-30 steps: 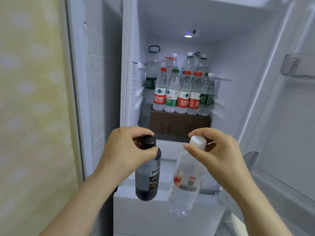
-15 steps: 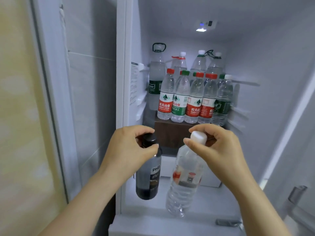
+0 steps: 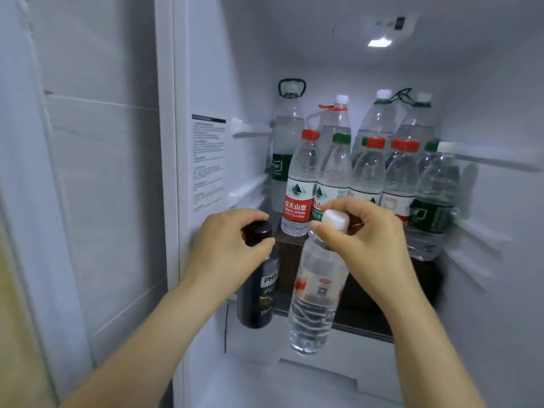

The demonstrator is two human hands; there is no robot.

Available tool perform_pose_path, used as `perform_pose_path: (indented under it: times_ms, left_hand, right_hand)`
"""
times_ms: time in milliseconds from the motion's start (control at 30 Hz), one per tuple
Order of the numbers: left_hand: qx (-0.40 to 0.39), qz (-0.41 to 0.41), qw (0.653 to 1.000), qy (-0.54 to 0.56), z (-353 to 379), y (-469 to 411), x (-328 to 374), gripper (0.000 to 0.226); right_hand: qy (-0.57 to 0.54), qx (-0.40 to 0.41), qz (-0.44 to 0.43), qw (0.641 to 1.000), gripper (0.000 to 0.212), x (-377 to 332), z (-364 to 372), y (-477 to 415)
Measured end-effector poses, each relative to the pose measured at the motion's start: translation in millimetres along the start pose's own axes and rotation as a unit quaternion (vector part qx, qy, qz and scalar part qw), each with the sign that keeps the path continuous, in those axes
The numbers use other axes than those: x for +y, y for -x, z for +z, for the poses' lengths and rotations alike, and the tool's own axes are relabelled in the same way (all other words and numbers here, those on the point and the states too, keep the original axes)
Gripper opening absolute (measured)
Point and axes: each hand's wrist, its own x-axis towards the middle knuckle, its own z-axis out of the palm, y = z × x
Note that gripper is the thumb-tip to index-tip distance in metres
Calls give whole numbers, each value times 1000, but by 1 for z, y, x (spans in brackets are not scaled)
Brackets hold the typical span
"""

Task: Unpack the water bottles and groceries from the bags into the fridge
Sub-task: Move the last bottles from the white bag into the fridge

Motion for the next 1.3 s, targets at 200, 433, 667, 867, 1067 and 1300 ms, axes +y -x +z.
perform_pose_path:
  times_ms: [200,433,667,867,1067,1300]
  left_hand:
    - [19,4,999,-30,28,-22,-14,36]
    - [-4,15,996,-91,48,-42,-33,35]
    - [-14,3,996,-89,63,-47,-52,34]
    - [3,23,996,-90,72,-42,-64,41]
    - [-34,50,992,-113,77,-29,-72,67]
    - [-21,41,996,-78,73,-1,-81,73]
  right_hand:
    - [2,-14,-3,1000,18,27,15,-26]
    - [22,-9,-2,1000,19,49,29,-45]
    - [40,9,6,999,26,65,41,-51]
    - [18,25,9,999,29,72,51,-43]
    - [-15,28,21,999,28,74,57,-41]
    - [-70,17,27,997,28,70,60,-33]
